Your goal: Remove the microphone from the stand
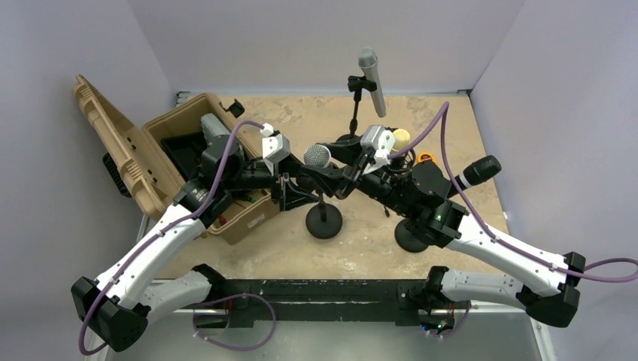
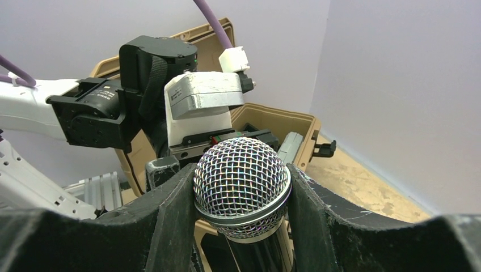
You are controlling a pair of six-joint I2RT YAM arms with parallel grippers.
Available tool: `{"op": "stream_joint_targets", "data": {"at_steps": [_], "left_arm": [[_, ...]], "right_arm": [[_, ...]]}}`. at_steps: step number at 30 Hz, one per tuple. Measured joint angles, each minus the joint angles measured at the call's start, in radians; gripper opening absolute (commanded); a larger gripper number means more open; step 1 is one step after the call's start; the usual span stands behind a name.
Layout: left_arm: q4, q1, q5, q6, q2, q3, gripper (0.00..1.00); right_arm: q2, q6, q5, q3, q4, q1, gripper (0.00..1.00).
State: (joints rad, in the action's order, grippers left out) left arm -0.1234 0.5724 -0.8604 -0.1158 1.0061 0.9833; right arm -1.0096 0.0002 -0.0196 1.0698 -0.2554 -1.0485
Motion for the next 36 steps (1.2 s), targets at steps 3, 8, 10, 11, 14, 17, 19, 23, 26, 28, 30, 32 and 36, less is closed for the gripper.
{"op": "stream_joint_targets", "data": {"at_steps": [3, 8, 10, 11, 14, 17, 19, 23, 26, 28, 30, 32, 36], "left_arm": [[0.002, 0.0, 0.003, -0.004, 0.009, 0.0, 0.54], [-0.051, 0.0, 0.02, 0.04, 0.039, 0.021, 0.0], [-0.107, 0.0, 0.019, 0.051, 0.066, 0.042, 0.0], [-0.138, 0.0, 0.019, 0.056, 0.082, 0.051, 0.0], [-0.178, 0.0, 0.018, 0.061, 0.107, 0.078, 0.0], [-0.195, 0.0, 0.028, 0.081, 0.1, 0.079, 0.0], [-0.203, 0.003, 0.035, 0.095, 0.093, 0.079, 0.0], [-0.206, 0.005, 0.062, 0.123, 0.084, 0.079, 0.0], [-0.198, 0.005, 0.088, 0.143, 0.077, 0.079, 0.0], [-0.183, 0.006, 0.099, 0.153, 0.067, 0.079, 0.0], [-0.172, 0.008, 0.107, 0.16, 0.056, 0.079, 0.0], [-0.163, 0.008, 0.115, 0.163, 0.048, 0.079, 0.0], [-0.164, 0.006, 0.142, 0.162, 0.043, 0.079, 0.0]], "right_arm": [[0.0, 0.0, 0.0, 0.0, 0.0, 0.0, 0.0], [-0.002, 0.0, 0.0, -0.004, -0.016, 0.002, 0.0], [0.0, 0.0, -0.003, -0.004, -0.047, 0.002, 0.0], [0.002, 0.0, -0.003, -0.004, -0.055, 0.002, 0.0], [0.005, 0.001, -0.003, -0.004, -0.069, 0.002, 0.0], [0.005, 0.004, 0.001, -0.004, -0.071, 0.001, 0.0], [0.007, 0.009, 0.002, -0.004, -0.071, 0.001, 0.0], [0.011, 0.016, 0.014, 0.011, -0.065, 0.002, 0.0], [0.016, 0.02, 0.037, 0.038, -0.067, 0.002, 0.0], [0.025, 0.025, 0.044, 0.055, -0.075, 0.001, 0.0], [0.032, 0.032, 0.051, 0.073, -0.086, 0.0, 0.0], [0.037, 0.041, 0.061, 0.094, -0.105, -0.002, 0.0], [0.057, 0.047, 0.099, 0.116, -0.157, -0.006, 0.0]]}}
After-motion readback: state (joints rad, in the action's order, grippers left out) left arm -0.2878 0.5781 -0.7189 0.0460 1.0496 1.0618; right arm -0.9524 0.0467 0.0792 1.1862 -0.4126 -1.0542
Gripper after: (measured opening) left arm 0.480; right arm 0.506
